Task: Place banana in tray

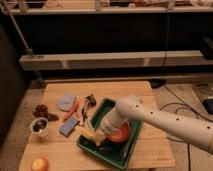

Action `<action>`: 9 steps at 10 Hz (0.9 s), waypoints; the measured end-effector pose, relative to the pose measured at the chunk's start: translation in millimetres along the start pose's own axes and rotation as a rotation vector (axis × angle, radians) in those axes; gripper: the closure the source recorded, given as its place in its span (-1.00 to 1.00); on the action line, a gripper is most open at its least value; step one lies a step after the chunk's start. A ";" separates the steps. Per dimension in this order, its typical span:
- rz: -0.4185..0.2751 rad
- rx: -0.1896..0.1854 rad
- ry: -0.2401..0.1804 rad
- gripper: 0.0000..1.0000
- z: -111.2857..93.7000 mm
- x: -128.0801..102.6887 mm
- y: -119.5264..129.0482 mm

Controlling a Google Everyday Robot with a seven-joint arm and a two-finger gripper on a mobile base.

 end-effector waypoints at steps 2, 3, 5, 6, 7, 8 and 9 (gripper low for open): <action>-0.025 0.061 -0.032 0.57 6.6 -2.9 -2.7; -0.033 0.076 -0.042 0.42 9.2 -2.9 -4.1; -0.039 0.087 -0.051 0.15 11.9 -2.8 -4.7; -0.038 0.086 -0.050 0.15 11.6 -3.3 -4.4; -0.042 0.088 -0.052 0.15 12.6 -2.0 -5.1; -0.041 0.088 -0.051 0.15 12.5 -2.0 -5.0; -0.040 0.087 -0.051 0.15 12.0 -2.8 -4.7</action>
